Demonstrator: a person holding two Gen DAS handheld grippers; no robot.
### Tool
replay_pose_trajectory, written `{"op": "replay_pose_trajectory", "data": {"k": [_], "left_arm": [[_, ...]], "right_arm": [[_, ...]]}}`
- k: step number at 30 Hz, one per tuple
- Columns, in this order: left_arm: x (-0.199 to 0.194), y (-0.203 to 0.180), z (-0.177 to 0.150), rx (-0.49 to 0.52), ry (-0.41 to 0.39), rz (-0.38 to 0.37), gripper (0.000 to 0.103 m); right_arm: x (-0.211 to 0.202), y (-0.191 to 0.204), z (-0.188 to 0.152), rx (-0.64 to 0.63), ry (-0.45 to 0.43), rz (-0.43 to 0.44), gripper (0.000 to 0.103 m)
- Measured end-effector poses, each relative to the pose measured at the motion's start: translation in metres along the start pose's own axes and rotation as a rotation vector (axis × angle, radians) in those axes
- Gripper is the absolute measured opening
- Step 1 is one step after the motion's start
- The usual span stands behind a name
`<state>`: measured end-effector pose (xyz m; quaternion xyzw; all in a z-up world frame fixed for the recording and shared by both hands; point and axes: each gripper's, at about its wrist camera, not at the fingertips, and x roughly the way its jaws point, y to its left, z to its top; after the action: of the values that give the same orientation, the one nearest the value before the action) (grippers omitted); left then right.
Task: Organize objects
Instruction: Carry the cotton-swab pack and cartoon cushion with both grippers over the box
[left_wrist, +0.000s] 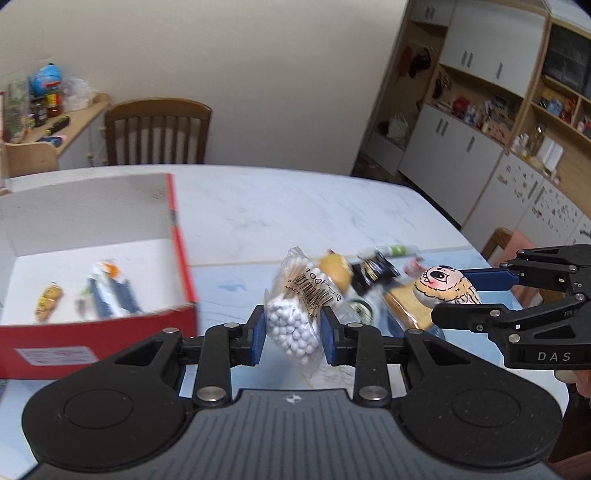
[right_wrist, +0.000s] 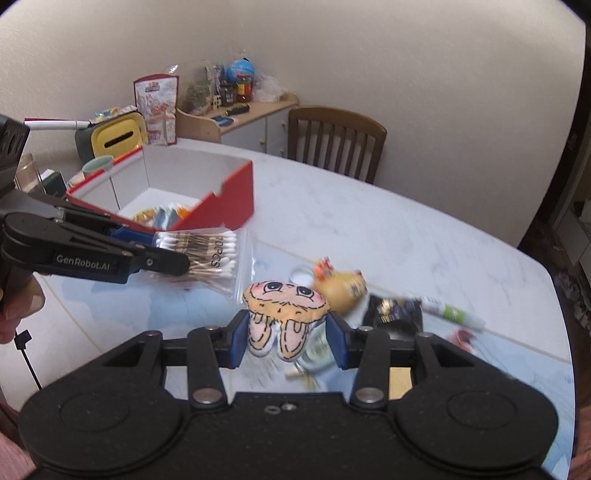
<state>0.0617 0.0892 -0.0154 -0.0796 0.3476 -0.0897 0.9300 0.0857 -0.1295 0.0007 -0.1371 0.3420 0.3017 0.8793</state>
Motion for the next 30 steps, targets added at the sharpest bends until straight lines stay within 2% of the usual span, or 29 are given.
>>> {"op": "replay_pose_trajectory", "data": {"k": [15,24,30], "left_arm": [[-0.045,0.108,0.023,-0.082,-0.087,0.124,0.029],[-0.057,0.169,0.024,-0.102,-0.074,0.193,0.029],[-0.050,0.203,0.027,-0.101,-0.040,0.234,0.030]], "right_arm": [[0.044,0.085,0.077,-0.138,-0.047,0.056,0.043],[0.084,0.124,0.110,-0.126,-0.004,0.108,0.043],[0.114,0.142,0.126,-0.140,0.038,0.091,0.043]]}}
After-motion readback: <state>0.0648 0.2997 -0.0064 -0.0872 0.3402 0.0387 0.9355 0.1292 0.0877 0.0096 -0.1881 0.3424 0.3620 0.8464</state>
